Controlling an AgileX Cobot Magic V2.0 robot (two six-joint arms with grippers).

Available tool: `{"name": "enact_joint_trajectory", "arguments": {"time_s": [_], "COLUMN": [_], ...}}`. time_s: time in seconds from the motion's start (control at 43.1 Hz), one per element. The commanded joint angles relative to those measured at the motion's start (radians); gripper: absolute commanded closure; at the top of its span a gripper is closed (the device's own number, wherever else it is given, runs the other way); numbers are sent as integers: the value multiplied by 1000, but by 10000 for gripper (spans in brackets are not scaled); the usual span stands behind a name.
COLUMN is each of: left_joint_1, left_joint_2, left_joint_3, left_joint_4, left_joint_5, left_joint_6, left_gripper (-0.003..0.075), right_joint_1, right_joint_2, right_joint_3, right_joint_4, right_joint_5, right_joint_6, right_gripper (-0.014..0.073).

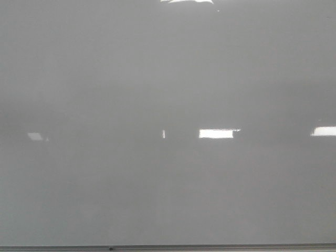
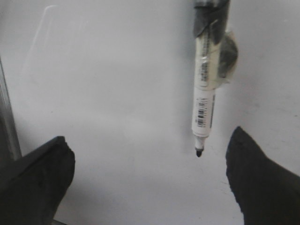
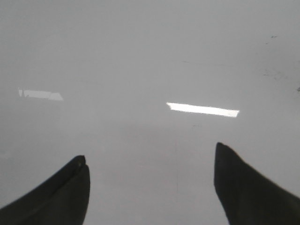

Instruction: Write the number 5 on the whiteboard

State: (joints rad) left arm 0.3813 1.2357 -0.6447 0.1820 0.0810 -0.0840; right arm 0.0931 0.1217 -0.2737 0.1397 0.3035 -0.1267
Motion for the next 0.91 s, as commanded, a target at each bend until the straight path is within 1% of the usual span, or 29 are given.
{"name": "enact_joint_trajectory", "arguments": {"time_s": [0.0,0.116,0.302,0.395,0.673,0.766,0.882], "left_joint_1": [9,-3,-43,-44,-44,-44,-44], "left_joint_2": [55,126,175,196,233,240,247], "left_joint_3": [-54,-61,-65,-65,-85,-85,-85], "left_joint_4": [1,1,1,1,1,1,1], "left_joint_5": [-109,-140,-202,-244,-306,-315,-311], "left_joint_6": [-4,-4,-4,-4,-4,-4,-4], "left_gripper": [102,102,102,102,109,163,270], "right_joint_1": [-4,-4,-4,-4,-4,-4,-4], "right_joint_2": [20,20,20,20,20,20,20], "right_joint_3": [-33,-33,-33,-33,-33,-33,-33], "right_joint_4": [-9,-9,-9,-9,-9,-9,-9], "right_joint_5": [-83,-83,-83,-83,-83,-83,-83], "right_joint_6": [-5,-5,-5,-5,-5,-5,-5], "right_gripper": [22,22,22,22,22,22,22]}}
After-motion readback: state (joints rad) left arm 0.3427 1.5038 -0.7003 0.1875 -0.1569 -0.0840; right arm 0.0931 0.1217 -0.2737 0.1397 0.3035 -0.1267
